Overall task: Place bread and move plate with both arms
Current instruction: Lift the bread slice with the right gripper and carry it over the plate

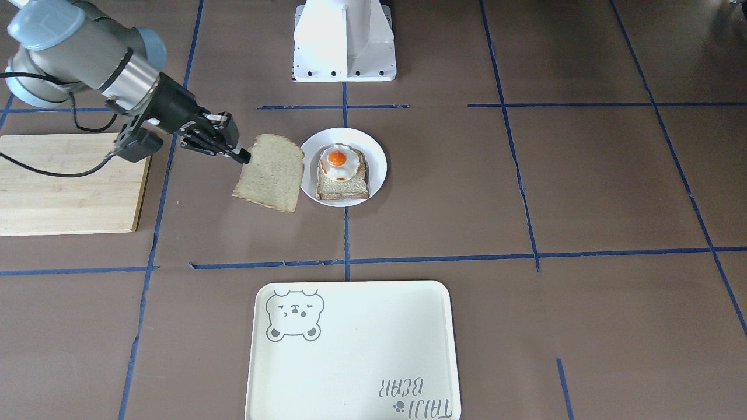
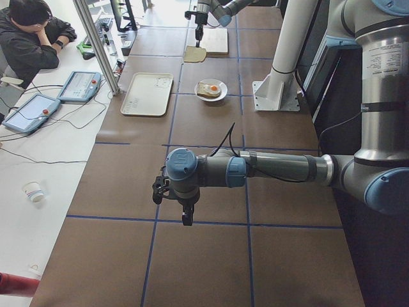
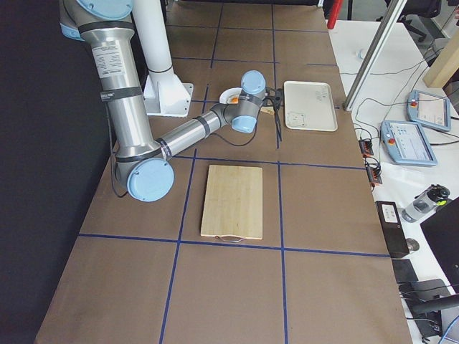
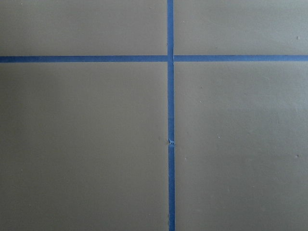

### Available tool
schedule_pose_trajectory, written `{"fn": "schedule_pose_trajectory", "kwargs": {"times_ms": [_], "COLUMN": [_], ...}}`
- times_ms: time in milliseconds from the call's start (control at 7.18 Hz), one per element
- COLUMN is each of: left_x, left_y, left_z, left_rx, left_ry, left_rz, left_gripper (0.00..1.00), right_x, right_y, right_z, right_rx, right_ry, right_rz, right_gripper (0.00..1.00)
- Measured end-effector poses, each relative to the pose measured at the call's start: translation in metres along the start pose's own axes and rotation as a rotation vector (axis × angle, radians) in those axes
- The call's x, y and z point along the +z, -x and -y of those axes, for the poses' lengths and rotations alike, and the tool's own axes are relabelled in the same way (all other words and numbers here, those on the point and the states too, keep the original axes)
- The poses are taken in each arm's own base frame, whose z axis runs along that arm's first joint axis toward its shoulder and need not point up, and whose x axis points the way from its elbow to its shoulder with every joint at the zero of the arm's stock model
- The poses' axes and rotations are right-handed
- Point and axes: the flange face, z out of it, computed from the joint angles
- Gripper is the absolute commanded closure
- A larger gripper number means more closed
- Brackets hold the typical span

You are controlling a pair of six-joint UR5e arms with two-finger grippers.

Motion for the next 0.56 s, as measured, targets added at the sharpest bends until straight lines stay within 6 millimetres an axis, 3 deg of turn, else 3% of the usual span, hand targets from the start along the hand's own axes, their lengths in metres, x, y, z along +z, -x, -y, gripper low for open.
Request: {"fn": "schedule_pose_trajectory", "kwargs": {"times_ms": [279, 557], "left_x": [0.001, 0.002], "left_y": [0.001, 0.003], "left_z": [-0.002, -0.003], "left_rx": [-0.002, -0.005], "left_ry": [0.002, 0.005], "left_rz": [0.001, 0.001], "left_gripper": [0.00, 0.00], "right_x": [0.053, 0.090], "right_y": [0.019, 0.034], "right_z": [-0.061, -0.091], "right_rx": [-0.030, -0.075], "right_ry": [-0.031, -0.056], "right_rz": [0.056, 0.069], "right_gripper": [1.00, 1.00]}}
